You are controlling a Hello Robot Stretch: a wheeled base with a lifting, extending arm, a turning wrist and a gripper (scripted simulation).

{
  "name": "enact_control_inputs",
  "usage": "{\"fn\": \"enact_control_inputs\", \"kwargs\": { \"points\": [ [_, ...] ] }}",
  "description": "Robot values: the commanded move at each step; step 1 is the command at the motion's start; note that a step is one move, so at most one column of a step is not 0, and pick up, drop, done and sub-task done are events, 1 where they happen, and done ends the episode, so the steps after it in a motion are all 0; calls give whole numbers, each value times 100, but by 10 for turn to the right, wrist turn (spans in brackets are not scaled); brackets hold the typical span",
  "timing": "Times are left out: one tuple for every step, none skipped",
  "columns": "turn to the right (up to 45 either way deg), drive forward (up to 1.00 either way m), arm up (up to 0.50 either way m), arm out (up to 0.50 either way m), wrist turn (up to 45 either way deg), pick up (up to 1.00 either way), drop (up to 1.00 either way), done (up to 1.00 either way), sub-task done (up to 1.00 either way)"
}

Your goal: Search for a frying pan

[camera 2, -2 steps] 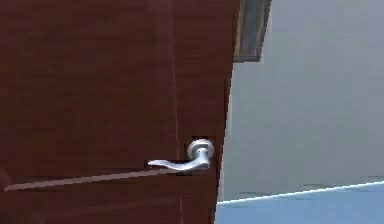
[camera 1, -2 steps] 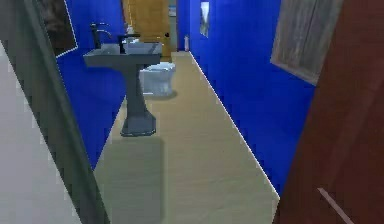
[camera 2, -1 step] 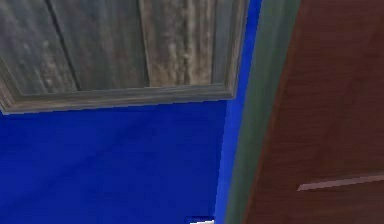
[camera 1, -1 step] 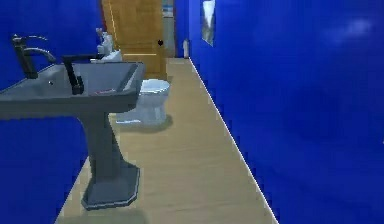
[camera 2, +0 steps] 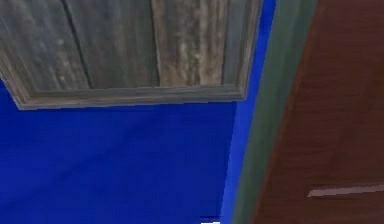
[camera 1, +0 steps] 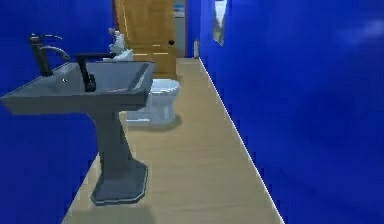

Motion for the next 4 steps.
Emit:
{"fn": "enact_control_inputs", "kwargs": {
  "points": [
    [60, 0, 0, 0, 0, 0, 0, 0, 0],
    [0, 75, 0, 0, 0, 0, 0, 0, 0],
    [-30, 0, 0, 0, 0, 0, 0, 0, 0],
    [0, 45, 0, 0, 0, 0, 0, 0, 0]
  ]
}}
